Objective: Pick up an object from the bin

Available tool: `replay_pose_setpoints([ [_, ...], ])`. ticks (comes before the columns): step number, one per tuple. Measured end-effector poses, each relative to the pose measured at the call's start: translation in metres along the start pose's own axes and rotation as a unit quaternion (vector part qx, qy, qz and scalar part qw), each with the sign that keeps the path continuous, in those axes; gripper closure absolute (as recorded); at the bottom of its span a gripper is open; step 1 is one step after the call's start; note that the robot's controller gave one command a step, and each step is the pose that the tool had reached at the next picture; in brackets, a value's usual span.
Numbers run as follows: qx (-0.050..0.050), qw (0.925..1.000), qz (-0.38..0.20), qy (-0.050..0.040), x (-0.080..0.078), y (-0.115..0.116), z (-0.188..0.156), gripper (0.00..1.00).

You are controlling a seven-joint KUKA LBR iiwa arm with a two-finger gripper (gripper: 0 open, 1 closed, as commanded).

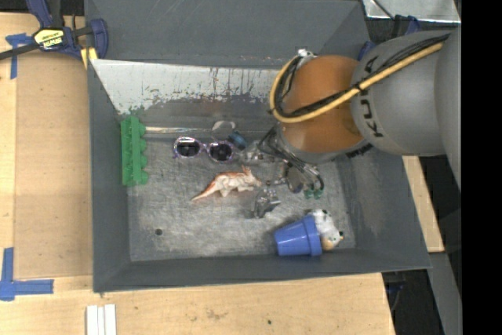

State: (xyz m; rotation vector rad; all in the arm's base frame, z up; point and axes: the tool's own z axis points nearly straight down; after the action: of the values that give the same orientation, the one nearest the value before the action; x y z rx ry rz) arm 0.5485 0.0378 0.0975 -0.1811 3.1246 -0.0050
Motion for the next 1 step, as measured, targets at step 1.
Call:
replay_pose_setpoints([
  [1,-0.002,0.9989,-0.046,0.0051,-0.0086,0.0266,0.0065,0.00],
])
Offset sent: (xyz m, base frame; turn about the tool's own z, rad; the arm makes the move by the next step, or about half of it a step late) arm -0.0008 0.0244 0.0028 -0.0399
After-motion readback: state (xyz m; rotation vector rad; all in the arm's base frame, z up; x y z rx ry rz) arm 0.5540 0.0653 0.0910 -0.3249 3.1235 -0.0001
